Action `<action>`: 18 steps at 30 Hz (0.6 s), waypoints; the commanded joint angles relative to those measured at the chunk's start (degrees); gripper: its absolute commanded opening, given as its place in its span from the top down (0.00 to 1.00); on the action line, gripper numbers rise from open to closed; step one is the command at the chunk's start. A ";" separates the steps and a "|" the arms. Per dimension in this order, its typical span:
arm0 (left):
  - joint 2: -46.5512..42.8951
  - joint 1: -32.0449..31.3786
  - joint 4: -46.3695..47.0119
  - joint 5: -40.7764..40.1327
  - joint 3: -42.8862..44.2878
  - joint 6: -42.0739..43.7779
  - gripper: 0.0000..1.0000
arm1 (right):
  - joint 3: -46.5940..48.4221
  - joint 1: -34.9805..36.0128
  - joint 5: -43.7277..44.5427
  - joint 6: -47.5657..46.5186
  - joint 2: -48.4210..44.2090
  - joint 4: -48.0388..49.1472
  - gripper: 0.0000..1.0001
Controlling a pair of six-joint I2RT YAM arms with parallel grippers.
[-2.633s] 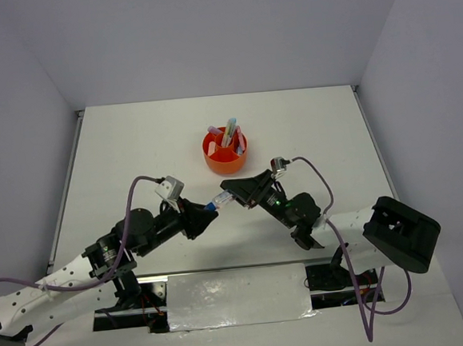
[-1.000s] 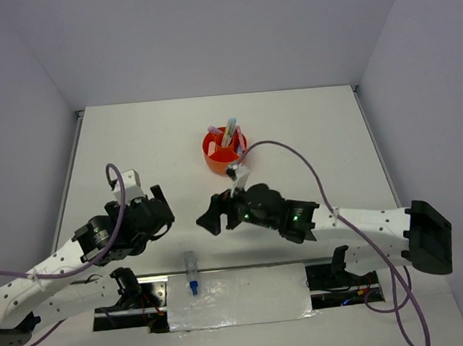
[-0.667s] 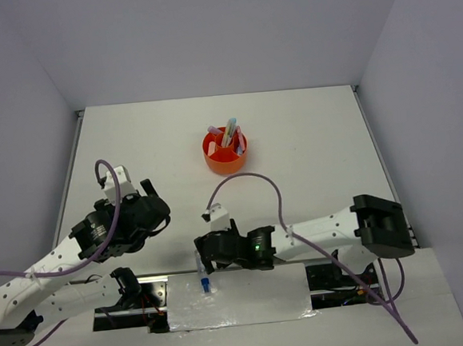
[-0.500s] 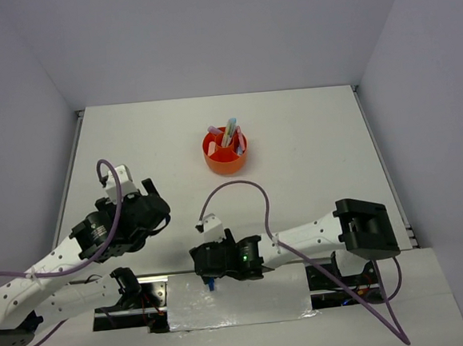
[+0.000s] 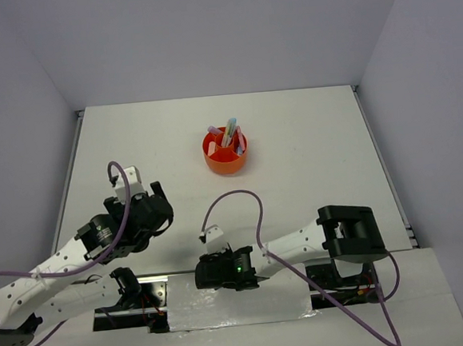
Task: Sort the stationery into containers
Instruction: Pick up the stationery from the corner of the board.
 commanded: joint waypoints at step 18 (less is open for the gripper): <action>-11.25 0.45 29.26 35.78 -10.88 18.90 0.01 | -10.09 -12.38 -26.18 -53.83 -29.45 17.05 1.00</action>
